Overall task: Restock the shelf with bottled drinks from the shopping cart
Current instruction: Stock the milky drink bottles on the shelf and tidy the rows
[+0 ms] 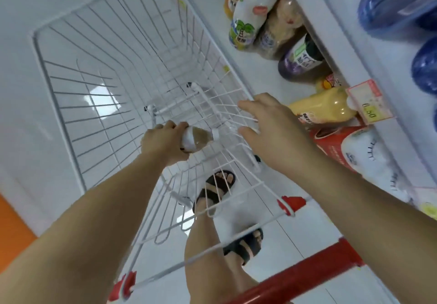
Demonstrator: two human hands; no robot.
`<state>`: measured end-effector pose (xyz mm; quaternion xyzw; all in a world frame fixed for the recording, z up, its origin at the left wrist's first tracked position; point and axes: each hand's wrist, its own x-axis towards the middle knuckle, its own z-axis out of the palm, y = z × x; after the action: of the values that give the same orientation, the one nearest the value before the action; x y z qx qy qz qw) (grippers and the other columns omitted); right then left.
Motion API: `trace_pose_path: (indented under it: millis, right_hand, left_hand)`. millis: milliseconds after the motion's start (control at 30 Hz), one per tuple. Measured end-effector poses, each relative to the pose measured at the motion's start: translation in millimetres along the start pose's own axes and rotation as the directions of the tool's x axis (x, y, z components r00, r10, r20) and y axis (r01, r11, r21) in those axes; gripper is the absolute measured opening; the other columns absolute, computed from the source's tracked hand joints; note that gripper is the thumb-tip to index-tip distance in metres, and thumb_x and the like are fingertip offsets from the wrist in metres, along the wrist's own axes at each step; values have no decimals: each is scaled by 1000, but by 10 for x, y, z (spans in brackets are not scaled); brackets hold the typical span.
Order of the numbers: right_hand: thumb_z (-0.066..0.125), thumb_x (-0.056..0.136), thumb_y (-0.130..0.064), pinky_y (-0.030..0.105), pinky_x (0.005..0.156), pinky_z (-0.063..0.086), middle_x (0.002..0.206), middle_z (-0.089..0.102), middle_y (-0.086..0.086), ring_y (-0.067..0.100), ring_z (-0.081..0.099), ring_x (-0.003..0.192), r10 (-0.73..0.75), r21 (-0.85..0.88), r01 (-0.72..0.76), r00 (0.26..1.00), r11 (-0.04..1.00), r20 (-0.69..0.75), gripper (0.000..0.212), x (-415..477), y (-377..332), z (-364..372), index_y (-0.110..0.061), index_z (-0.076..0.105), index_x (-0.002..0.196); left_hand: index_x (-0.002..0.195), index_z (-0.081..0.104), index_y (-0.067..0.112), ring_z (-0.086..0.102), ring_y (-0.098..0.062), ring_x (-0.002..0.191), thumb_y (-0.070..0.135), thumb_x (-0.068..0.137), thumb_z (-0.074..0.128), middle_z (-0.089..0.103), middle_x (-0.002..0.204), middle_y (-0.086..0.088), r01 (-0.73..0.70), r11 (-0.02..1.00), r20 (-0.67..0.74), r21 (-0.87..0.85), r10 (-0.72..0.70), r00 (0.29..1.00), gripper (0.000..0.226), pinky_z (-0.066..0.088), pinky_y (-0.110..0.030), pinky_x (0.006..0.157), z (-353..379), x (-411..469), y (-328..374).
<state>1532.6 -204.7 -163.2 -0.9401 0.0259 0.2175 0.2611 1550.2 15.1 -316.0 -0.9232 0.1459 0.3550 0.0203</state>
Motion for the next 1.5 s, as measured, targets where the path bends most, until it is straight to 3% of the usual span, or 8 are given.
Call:
trace_pose_path:
  millis: [200, 367, 500, 667, 967, 1167, 1367, 1500]
  right_hand:
    - [57, 90, -20, 19, 100, 27, 141, 41, 2, 17, 40, 128, 24, 163, -43, 993, 986, 119, 46, -414, -208, -378, -18, 46, 135]
    - [64, 86, -28, 9, 79, 36, 125, 52, -10, 3, 52, 109, -2, 360, -28, 997, 933, 83, 45, -1070, -672, -1225, -27, 50, 129]
    - [73, 76, -30, 20, 84, 52, 114, 58, -18, -2, 58, 99, -92, 559, 79, 996, 825, -5, 53, -1749, -1104, -2076, -45, 45, 119]
    - [80, 68, -21, 7, 72, 49, 102, 60, -33, -12, 59, 93, -92, 574, 294, 931, 764, -354, 65, -2719, -1395, -2975, -52, 41, 111]
    - [77, 71, -5, 5, 64, 47, 106, 62, -28, -11, 61, 91, 56, 341, 575, 455, 744, -889, 68, -4070, -1303, -3928, -32, 45, 125]
    - [72, 77, -13, 5, 78, 46, 118, 56, -26, -10, 55, 106, 126, 195, 568, 159, 799, -979, 68, -4289, -1138, -4212, -38, 37, 129]
    - [71, 75, -10, 7, 88, 42, 126, 53, -14, -5, 52, 114, 167, 144, 455, -11, 879, -986, 74, -4002, -998, -4439, -56, 33, 120]
    - [67, 76, -3, 11, 92, 43, 126, 53, -10, -3, 51, 115, 209, 173, 422, -41, 890, -977, 73, -3790, -878, -4539, -43, 35, 127]
  left_hand:
    - [124, 45, 36, 56, -14, 85, 53, 59, 75, 57, 101, 10, 10, 781, -163, -625, -142, 976, 73, 49, -32, 69, -1018, -925, 144]
    - [106, 53, 47, 64, 1, 84, 51, 55, 75, 68, 92, 19, -208, 405, -285, -891, -141, 948, 56, 49, -17, 65, -2109, -2023, 450]
    - [111, 56, 43, 66, 3, 88, 59, 50, 75, 69, 97, 22, -428, 220, -448, -877, -49, 893, 66, 53, -22, 73, -2951, -2810, 937]
    - [109, 57, 49, 66, 0, 93, 58, 52, 76, 69, 101, 21, -679, 129, -664, -723, 141, 734, 60, 53, -20, 74, -3860, -3597, 1653]
    - [113, 51, 56, 62, 4, 103, 36, 65, 79, 65, 111, 24, -935, -121, -795, -334, 568, 211, 60, 49, -10, 78, -4859, -4745, 3004]
    - [114, 44, 58, 55, 12, 106, 34, 72, 77, 57, 112, 35, -986, -140, -775, -91, 631, -18, 58, 43, -3, 79, -5146, -4954, 3495]
    - [126, 47, 40, 45, 13, 112, 49, 72, 69, 53, 120, 24, -999, 36, -803, 5, 595, 17, 59, 35, -2, 89, -5307, -4626, 3655]
    - [134, 44, 32, 43, -5, 119, 47, 78, 66, 49, 127, 13, -957, 215, -815, 196, 578, -37, 62, 37, -28, 102, -5429, -4422, 3748]
